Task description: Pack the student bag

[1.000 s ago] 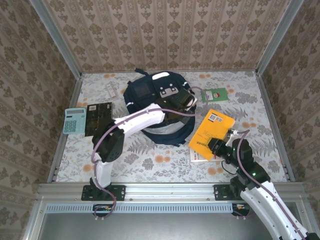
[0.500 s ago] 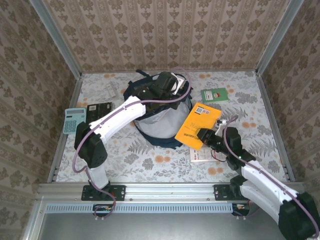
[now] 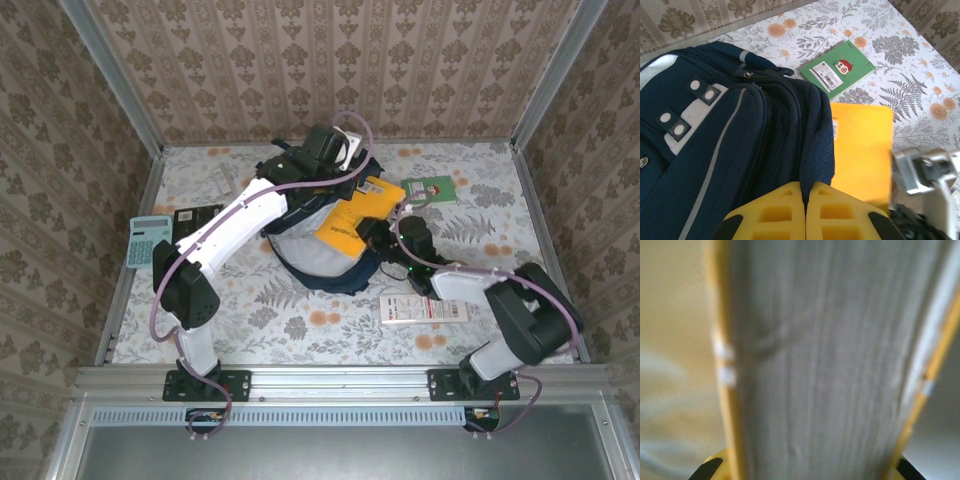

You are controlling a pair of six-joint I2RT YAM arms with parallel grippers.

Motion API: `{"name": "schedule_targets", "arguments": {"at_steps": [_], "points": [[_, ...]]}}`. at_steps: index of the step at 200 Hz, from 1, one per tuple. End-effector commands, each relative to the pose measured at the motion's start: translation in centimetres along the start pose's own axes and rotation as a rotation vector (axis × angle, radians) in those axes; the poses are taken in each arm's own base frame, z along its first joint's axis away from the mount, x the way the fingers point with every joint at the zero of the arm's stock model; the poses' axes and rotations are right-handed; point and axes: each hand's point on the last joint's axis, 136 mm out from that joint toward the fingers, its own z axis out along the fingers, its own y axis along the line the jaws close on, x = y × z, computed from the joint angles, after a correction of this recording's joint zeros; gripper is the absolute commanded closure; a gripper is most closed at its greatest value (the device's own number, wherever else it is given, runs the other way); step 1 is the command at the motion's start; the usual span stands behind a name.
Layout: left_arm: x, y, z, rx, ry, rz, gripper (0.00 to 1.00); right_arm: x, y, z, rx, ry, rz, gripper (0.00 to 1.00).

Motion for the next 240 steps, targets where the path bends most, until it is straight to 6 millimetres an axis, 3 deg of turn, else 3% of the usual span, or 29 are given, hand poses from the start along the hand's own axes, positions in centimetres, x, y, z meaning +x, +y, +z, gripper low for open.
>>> {"name": "schedule_targets", "arguments": {"at_steps": [1, 66, 93, 103, 124, 139, 151, 205, 240], "points": [[-3.7, -0.8, -2.1, 0.046, -0.107, -0.028, 1.00, -3.1, 4.8, 2.1, -0.166, -0.143, 0.050, 1.00], [-3.6, -1.4, -2.3, 0.083, -0.104, -0.057, 1.00, -3.5, 2.5, 10.4, -0.119, -0.335, 0.163, 0.99], [-3.6, -1.8, -2.3, 0.089, -0.102, -0.055, 1.00, -2.9, 2.1, 13.3, -0.085, -0.376, 0.153, 0.93], [-3.5, -1.9, -2.3, 0.094, -0.100, -0.056, 1.00, -2.5, 1.9, 14.6, -0.056, -0.362, 0.143, 0.85], [-3.4, -1.9, -2.2, 0.094, -0.094, -0.053, 1.00, -1.5, 2.2, 16.5, -0.044, -0.300, 0.117, 0.49], [-3.4, -1.6, -2.3, 0.086, -0.097, -0.052, 1.00, -1.2, 2.1, 15.9, -0.025, -0.281, 0.085, 0.33], [-3.3, -1.4, -2.3, 0.086, -0.098, -0.055, 1.00, -1.1, 1.9, 14.9, 0.015, -0.265, 0.058, 0.27], [-3.1, 1.1, -2.3, 0.054, -0.105, -0.085, 1.00, 0.1, 1.3, 10.2, 0.174, -0.136, -0.070, 0.10], [-2.7, 2.4, -2.4, 0.044, -0.101, -0.115, 1.00, 1.2, -0.1, 6.7, 0.223, -0.081, -0.105, 0.09]]}}
